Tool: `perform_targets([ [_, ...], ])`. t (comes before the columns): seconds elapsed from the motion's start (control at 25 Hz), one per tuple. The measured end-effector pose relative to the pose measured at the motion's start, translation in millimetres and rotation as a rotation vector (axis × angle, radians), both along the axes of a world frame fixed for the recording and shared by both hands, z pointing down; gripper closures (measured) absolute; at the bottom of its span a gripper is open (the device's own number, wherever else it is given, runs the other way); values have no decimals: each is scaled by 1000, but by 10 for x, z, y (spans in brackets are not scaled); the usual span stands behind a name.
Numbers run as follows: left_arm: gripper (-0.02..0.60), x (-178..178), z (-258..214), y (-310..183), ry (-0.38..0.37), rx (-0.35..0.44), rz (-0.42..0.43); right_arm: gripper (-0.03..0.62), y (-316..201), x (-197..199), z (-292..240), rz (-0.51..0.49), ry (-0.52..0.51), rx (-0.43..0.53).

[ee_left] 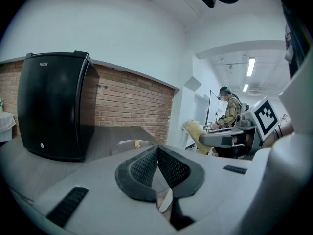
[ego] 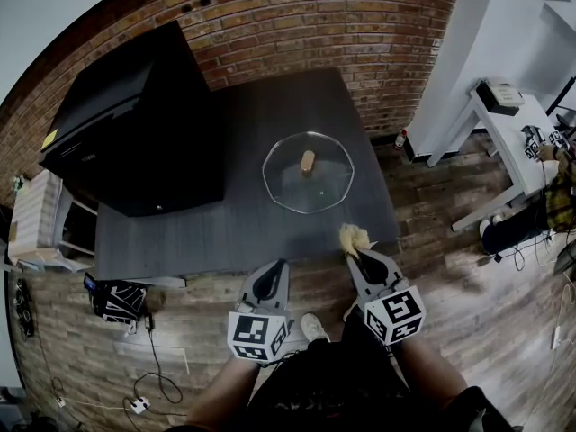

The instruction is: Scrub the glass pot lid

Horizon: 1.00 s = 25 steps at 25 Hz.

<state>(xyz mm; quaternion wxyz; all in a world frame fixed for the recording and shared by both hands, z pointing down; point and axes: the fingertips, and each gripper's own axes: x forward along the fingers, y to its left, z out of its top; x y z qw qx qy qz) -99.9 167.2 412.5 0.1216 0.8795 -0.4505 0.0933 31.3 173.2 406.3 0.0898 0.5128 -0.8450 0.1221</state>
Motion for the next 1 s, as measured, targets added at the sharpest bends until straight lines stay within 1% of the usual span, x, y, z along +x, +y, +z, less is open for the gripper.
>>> perform_targets([
  [1.0, 549, 92, -53, 48, -10, 14, 19, 553, 51, 35, -85, 0, 0, 27],
])
